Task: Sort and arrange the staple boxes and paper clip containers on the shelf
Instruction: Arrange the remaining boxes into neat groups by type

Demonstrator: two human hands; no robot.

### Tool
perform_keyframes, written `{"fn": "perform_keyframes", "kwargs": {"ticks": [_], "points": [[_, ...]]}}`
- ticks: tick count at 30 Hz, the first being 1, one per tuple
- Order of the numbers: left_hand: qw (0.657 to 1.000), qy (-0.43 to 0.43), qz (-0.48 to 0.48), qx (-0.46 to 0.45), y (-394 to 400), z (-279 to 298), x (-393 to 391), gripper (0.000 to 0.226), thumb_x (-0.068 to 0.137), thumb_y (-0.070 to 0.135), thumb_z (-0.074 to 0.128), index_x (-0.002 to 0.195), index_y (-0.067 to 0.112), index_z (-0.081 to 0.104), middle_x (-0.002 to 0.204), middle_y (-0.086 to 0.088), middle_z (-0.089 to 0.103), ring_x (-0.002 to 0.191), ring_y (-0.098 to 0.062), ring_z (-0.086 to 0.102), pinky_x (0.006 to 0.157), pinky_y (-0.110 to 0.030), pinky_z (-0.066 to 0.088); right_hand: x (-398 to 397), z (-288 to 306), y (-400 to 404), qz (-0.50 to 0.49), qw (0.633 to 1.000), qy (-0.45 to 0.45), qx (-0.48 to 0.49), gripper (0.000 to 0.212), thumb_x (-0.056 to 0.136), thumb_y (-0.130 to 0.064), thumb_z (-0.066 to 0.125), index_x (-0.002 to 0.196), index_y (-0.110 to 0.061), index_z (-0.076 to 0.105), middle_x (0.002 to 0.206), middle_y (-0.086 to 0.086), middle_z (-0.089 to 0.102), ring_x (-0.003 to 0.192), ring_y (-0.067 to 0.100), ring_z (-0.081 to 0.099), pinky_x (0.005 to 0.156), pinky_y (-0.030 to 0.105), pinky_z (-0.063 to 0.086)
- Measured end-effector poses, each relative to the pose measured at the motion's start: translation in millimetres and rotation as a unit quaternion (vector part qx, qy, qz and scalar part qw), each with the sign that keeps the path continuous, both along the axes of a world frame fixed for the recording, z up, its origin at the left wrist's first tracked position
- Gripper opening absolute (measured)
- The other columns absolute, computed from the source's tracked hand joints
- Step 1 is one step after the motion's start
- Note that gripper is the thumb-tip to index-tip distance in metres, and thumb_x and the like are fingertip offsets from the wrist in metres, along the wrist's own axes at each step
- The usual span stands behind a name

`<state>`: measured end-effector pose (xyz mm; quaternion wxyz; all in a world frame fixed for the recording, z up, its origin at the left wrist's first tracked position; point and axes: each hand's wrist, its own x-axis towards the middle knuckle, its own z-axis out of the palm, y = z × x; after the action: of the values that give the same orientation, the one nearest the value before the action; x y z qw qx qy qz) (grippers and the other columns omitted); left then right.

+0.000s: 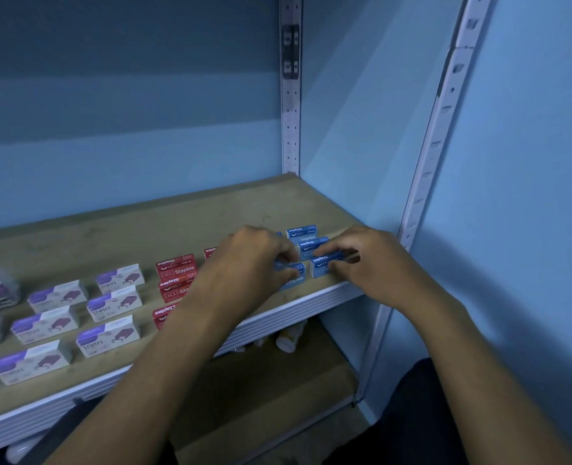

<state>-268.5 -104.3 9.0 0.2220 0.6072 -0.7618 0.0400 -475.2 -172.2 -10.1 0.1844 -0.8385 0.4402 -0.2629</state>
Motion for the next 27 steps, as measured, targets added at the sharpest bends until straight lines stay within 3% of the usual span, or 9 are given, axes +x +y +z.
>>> {"fn": "perform_keyframes", "kwargs": {"ticks": [4, 14, 20, 27], "points": [[1.0, 0.002, 0.005, 0.024, 2.1, -1.0, 5.4, 0.026, 0.079, 0.037, 0.078, 0.105, 0.034, 0.075, 0.1, 0.013, 0.072, 0.074, -0.001, 0.054, 0.075, -0.027, 0.053, 1.3, 1.2, -1.2, -0.005, 1.0, 0.002, 0.008, 0.029, 0.09, -0.015, 0.073, 0.11, -0.035, 0.079, 0.106, -0.003, 0.067, 0.095, 0.014, 0.063, 0.089, 0.03, 0.052], [0.999, 0.003, 0.008, 0.044, -3.2, 0.2, 1.9, 0.019, 0.081, 0.035, 0.076, 0.1, 0.035, 0.077, 0.1, 0.01, 0.073, 0.085, -0.011, 0.064, 0.082, -0.032, 0.054, 5.9, 0.7, 1.2, -0.009, 1.0, -0.002, 0.01, 0.027, 0.09, -0.018, 0.073, 0.109, -0.037, 0.079, 0.102, -0.003, 0.068, 0.091, 0.014, 0.064, 0.088, 0.037, 0.054], [0.999, 0.014, -0.009, 0.04, -4.2, -2.3, 1.2, 0.014, 0.081, 0.031, 0.077, 0.095, 0.033, 0.076, 0.094, 0.01, 0.072, 0.077, -0.008, 0.061, 0.075, -0.03, 0.054, 7.7, 1.6, 2.4, -0.012, 1.0, 0.017, 0.005, 0.028, 0.091, -0.02, 0.072, 0.112, -0.038, 0.078, 0.103, -0.005, 0.067, 0.092, 0.013, 0.062, 0.087, 0.035, 0.053], [0.999, 0.015, -0.016, 0.034, -4.0, -2.8, 1.0, 0.014, 0.081, 0.031, 0.077, 0.095, 0.031, 0.076, 0.093, 0.01, 0.072, 0.08, -0.008, 0.063, 0.075, -0.03, 0.054, 6.1, 2.8, 3.7, 0.0, 1.0, 0.015, 0.014, 0.028, 0.092, -0.021, 0.072, 0.114, -0.038, 0.077, 0.105, -0.006, 0.068, 0.094, 0.012, 0.063, 0.089, 0.036, 0.053]]}}
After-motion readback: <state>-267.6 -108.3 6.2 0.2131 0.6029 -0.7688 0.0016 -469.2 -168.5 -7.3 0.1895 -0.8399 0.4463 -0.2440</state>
